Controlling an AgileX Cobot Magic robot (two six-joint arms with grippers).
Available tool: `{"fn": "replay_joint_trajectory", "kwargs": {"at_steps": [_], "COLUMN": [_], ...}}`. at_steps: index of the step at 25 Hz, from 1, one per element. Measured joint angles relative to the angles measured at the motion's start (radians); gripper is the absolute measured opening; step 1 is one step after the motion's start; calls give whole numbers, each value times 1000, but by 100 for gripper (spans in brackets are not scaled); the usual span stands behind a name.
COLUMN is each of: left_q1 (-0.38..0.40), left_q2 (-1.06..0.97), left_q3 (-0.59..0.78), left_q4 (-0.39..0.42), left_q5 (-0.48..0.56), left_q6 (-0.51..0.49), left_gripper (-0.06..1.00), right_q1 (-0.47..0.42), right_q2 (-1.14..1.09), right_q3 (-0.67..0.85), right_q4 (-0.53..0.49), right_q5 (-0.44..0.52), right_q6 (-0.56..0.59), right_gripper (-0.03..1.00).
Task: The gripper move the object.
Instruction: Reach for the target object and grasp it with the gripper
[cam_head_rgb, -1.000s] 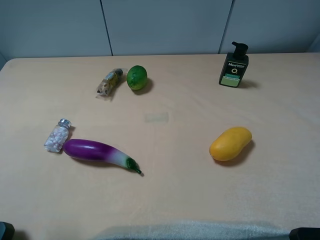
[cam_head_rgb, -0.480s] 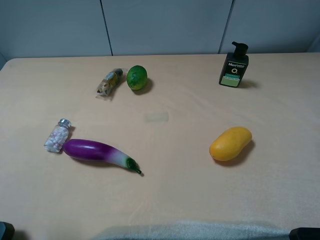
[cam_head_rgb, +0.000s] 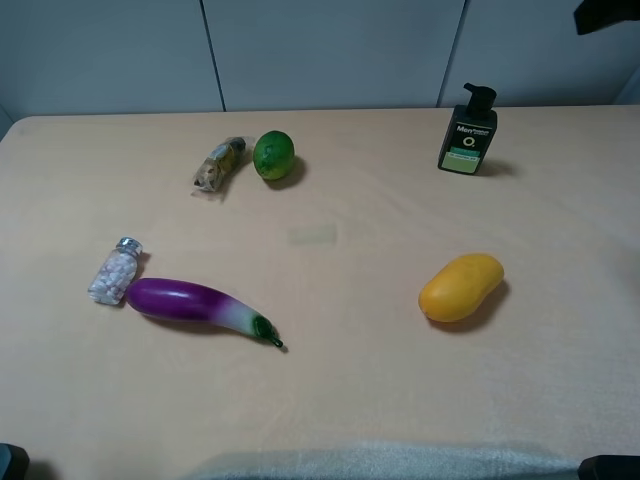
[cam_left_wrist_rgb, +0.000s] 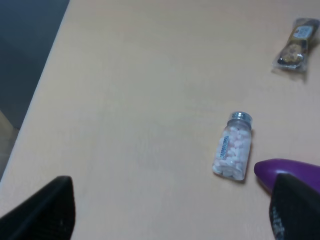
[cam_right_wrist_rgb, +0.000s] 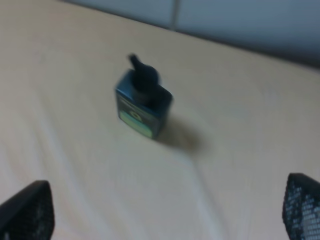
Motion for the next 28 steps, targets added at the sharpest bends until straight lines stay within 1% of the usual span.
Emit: {"fn": "replay_joint_trajectory", "kwargs": {"at_steps": [3,5,9,10,12,15,18,24,28], "left_q1": [0,0,0,0,0,0,0,0,0], "left_q2": [0,0,0,0,0,0,0,0,0], "left_q3": [0,0,0,0,0,0,0,0,0], "left_q4": [0,0,0,0,0,0,0,0,0], "left_q5": [0,0,0,0,0,0,0,0,0], "left_q6": [0,0,0,0,0,0,0,0,0], "left_gripper": [85,85,85,85,85,85,85,85,85], "right_q1": [84,123,147,150,151,151,151,151,151], "right_q2": [86,159,308,344,400,483,538,609,641], "right_q3": [-84,-157,-302,-336,-390,-456,-493,-511,-513], "right_q4": [-71,-118,-186,-215,-241,-256,-256,-243,-239], "right_q5": [17,41,103,123,162,221,243,253,235], "right_q6": [-5,-6,-15,-27,-56,-122,-181,-281,-326], "right_gripper": [69,69,69,69,69,69,69,69,69]}}
